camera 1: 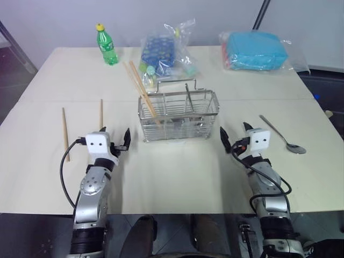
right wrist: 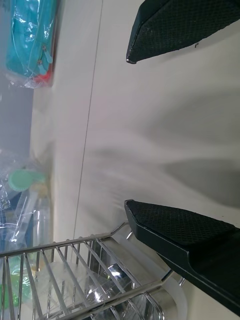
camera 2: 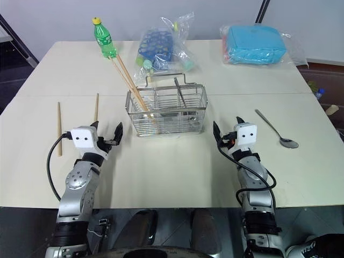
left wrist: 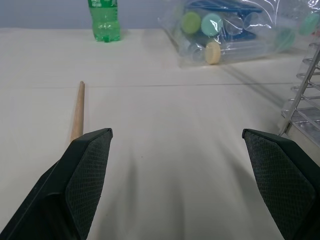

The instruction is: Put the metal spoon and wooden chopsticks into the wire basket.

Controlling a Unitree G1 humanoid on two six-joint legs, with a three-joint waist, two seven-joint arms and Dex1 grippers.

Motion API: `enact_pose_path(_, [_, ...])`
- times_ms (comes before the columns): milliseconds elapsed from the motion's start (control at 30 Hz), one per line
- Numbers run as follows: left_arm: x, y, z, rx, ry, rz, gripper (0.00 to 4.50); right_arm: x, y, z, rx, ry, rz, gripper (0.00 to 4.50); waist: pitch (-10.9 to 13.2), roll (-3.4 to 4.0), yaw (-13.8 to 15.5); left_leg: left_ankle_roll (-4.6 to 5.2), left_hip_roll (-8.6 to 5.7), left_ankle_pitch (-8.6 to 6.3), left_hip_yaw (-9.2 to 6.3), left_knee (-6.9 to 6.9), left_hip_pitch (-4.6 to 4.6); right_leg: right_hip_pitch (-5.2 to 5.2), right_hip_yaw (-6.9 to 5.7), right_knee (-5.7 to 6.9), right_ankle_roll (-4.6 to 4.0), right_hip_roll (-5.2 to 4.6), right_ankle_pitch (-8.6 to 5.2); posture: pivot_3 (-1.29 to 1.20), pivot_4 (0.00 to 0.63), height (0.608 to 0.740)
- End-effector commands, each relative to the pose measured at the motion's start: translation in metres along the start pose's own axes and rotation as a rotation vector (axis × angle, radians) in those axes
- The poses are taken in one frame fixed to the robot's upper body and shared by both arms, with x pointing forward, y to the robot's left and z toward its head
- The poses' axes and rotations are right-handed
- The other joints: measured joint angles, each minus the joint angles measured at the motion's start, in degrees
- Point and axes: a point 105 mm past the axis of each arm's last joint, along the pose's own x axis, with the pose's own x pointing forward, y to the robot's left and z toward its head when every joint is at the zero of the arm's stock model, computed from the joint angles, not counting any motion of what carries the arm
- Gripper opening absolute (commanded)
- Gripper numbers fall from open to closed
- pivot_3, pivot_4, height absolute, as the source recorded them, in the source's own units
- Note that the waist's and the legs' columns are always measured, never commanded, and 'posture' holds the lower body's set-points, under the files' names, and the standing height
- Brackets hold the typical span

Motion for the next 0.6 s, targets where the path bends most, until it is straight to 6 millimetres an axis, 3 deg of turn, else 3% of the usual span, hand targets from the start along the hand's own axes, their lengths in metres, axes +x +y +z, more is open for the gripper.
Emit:
enact_pose_path(33, [0.002, -0.002, 0.016, 0.029, -0.054, -0.010, 4.37, 0.001, 0.001, 0.012, -0.013, -0.045, 0.006, 4.50, 0.0, 0.00, 0.0, 0.00, 0.00, 0.00, 0.00, 0.00, 0.00, 0.00, 0.00, 0.00, 0.00, 0.00, 0.00, 0.00, 0.150, 0.740])
enact_pose_path(600, [0.000, 0.002, 0.006, 0.005, -0.052, -0.008, 4.37, 0.004, 0.002, 0.012, -0.010, -0.048, 0.008, 4.50, 0.0, 0.00, 0.0, 0.00, 0.00, 0.00, 0.00, 0.00, 0.00, 0.00, 0.00, 0.00, 0.00, 0.00, 0.00, 0.00, 0.150, 0.740])
